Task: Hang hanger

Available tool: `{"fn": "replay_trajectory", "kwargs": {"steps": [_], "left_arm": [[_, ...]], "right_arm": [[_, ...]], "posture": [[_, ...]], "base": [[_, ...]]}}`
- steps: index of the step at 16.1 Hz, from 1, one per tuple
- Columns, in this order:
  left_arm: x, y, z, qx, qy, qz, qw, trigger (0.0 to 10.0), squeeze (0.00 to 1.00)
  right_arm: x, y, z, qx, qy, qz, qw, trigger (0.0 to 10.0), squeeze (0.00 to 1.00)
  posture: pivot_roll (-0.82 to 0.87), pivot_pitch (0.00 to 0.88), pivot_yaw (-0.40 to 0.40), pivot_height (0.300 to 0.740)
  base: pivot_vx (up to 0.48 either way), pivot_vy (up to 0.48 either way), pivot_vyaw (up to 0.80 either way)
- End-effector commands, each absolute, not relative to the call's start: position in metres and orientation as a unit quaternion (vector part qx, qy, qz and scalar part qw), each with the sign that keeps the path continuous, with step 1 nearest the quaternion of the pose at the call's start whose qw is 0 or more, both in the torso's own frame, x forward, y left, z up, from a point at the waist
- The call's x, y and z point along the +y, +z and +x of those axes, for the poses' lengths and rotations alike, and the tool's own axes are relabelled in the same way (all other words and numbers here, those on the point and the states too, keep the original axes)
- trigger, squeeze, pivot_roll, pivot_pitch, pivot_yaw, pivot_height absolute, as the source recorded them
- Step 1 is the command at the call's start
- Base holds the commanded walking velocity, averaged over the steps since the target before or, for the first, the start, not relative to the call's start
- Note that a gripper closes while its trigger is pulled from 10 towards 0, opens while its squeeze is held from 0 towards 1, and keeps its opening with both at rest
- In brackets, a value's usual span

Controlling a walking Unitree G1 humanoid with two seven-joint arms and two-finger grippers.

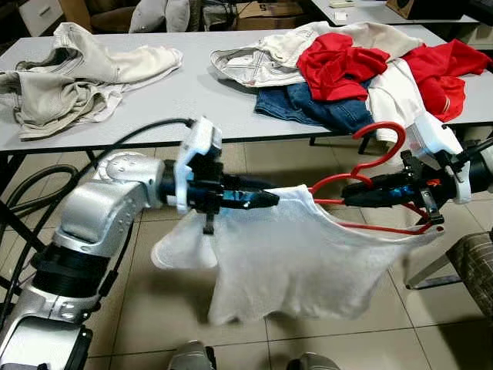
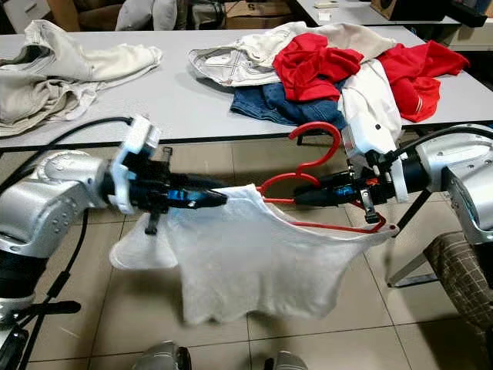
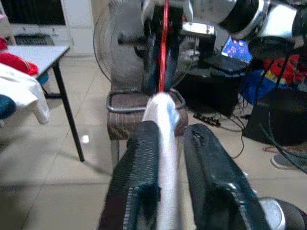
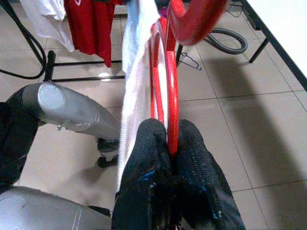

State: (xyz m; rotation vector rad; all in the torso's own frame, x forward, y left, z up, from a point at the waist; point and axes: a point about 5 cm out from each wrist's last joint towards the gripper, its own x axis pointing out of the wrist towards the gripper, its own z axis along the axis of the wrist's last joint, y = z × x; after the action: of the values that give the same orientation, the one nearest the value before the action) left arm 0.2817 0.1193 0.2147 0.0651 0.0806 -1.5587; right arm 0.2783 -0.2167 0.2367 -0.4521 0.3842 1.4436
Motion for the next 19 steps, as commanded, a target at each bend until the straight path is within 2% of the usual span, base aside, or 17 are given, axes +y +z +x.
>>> {"fn": "replay_trajectory", "kwargs": {"steps": [1,3,4,5,8,10,15,19], "left_arm": [[0.122,0.230,0.282,0.017,-0.706,0.040,0.706,10.0,1.00],[0.132,0.229,0.283,0.024,-0.690,0.051,0.721,10.0,1.00],[0.138,0.227,0.285,0.031,-0.681,0.061,0.729,10.0,0.81],[0.152,0.219,0.286,0.056,-0.659,0.078,0.746,10.0,0.00],[0.172,0.197,0.281,0.117,-0.642,0.081,0.753,10.0,0.00],[0.174,0.178,0.278,0.141,-0.635,0.072,0.756,10.0,0.00],[0.168,0.166,0.287,0.119,-0.616,0.080,0.775,10.0,0.00],[0.162,0.165,0.290,0.111,-0.625,0.062,0.770,10.0,0.00]], "right_arm": [[-0.222,0.240,0.278,0.174,0.639,-0.214,0.718,0.0,0.00],[-0.225,0.242,0.276,0.174,0.633,-0.215,0.723,0.0,0.00],[-0.227,0.243,0.276,0.172,0.630,-0.216,0.726,0.0,0.00],[-0.232,0.248,0.274,0.171,0.625,-0.221,0.729,0.0,0.00],[-0.241,0.257,0.270,0.162,0.620,-0.224,0.735,0.0,0.00],[-0.245,0.261,0.266,0.158,0.620,-0.223,0.735,0.0,0.00],[-0.245,0.266,0.261,0.151,0.632,-0.215,0.729,0.0,0.00],[-0.246,0.267,0.260,0.146,0.635,-0.212,0.728,0.0,0.00]], "posture": [[-0.14,0.000,0.024,0.740],[-0.14,0.000,0.030,0.740],[-0.14,0.000,0.034,0.740],[-0.14,0.000,0.038,0.740],[-0.14,0.000,0.042,0.740],[-0.14,0.000,0.044,0.740],[-0.15,0.000,0.048,0.740],[-0.15,0.000,0.055,0.740]], "base": [[0.000,0.000,0.00],[0.000,0.000,0.00],[0.000,0.000,0.00],[0.000,0.000,0.00],[0.000,0.000,0.00],[0.000,0.000,0.00],[0.000,0.000,0.00],[0.000,0.000,0.00]]}}
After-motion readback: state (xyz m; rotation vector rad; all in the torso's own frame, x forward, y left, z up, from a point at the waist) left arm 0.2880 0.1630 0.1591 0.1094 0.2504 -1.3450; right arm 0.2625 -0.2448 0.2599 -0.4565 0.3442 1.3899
